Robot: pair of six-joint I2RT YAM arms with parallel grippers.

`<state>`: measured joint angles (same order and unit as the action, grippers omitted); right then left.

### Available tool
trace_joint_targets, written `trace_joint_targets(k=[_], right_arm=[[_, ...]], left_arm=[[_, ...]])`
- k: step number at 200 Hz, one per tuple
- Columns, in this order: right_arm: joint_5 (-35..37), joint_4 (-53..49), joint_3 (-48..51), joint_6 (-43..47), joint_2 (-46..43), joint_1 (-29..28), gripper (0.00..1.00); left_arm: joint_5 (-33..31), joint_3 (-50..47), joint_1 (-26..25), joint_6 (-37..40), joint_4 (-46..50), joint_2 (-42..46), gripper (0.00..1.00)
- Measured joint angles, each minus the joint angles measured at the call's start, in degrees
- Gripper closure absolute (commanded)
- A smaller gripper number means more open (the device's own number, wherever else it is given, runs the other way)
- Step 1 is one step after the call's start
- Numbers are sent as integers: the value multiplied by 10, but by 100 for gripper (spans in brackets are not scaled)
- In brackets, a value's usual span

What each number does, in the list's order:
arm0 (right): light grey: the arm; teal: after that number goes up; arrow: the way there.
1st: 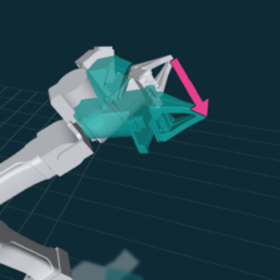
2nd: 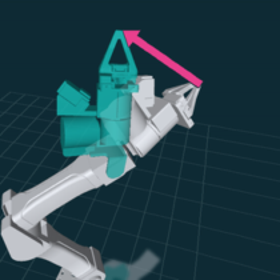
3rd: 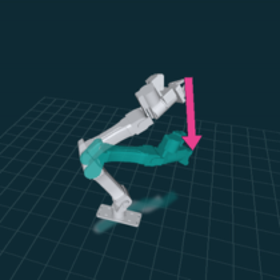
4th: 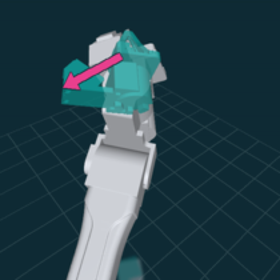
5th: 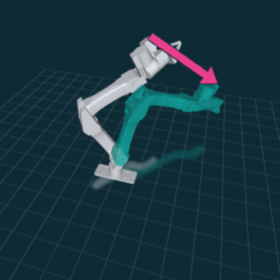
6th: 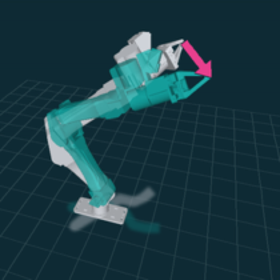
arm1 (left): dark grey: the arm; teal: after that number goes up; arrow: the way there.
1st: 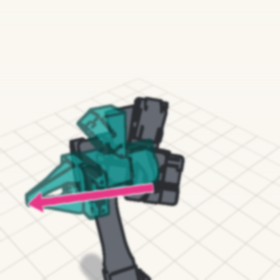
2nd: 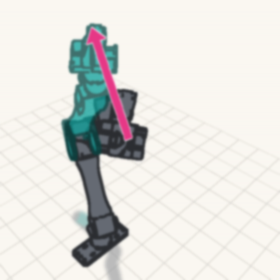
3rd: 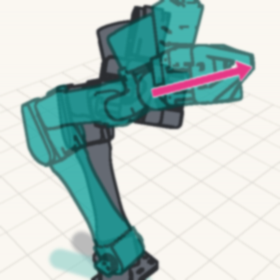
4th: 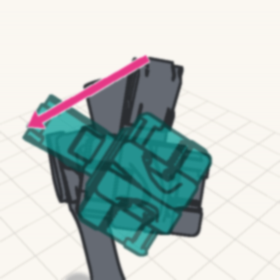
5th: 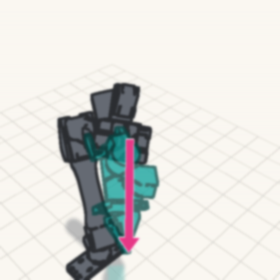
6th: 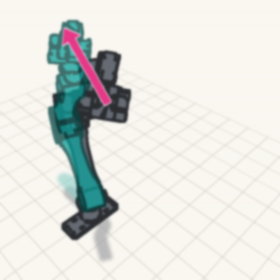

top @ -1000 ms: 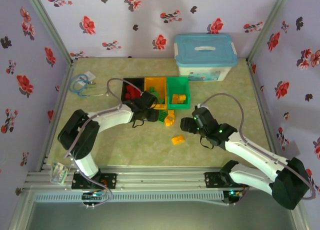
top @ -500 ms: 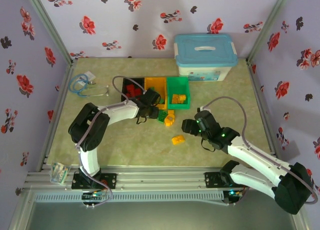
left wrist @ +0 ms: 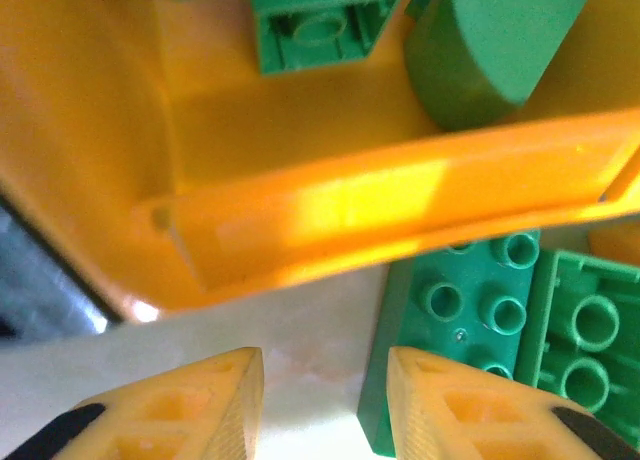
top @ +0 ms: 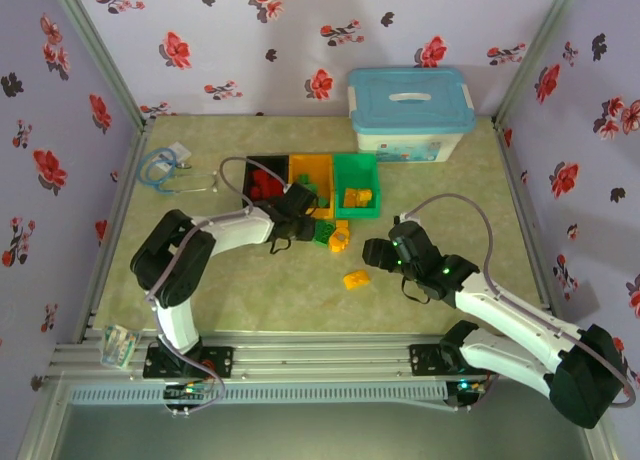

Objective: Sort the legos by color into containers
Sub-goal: Move the lego to the center of the table, then pick up the lego from the center of the table.

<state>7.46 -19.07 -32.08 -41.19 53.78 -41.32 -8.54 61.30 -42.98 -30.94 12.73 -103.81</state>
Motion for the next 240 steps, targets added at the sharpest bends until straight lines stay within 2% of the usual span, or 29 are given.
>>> trace_joint_targets(k=[44, 75, 82, 96, 113, 160, 204, 240], right_arm=[[0, 0, 0, 0, 0, -3, 28], [0, 0, 0, -1, 0, -8, 28], [0, 0, 0, -3, 0, -10, 28], [0, 1, 0, -6, 0, -15, 28], [0, 9, 0, -9, 0, -20, 28], [1, 13, 0, -12, 0, -34, 28], [4, 13, 0, -15, -3, -36, 28], [6, 13, 0, -15, -4, -37, 28]], left_arm=[[-14, -87, -20, -20, -10, 73, 63], [-21, -140, -26, -33, 24, 140, 62], [-24, -146, -26, -35, 35, 155, 58], [-28, -145, -26, -36, 50, 182, 43], [-29, -135, -26, -32, 61, 205, 40], [-18, -99, -27, -26, 63, 196, 39], [-4, -88, -39, -15, 64, 142, 39], [-2, -80, -52, -14, 64, 110, 42]])
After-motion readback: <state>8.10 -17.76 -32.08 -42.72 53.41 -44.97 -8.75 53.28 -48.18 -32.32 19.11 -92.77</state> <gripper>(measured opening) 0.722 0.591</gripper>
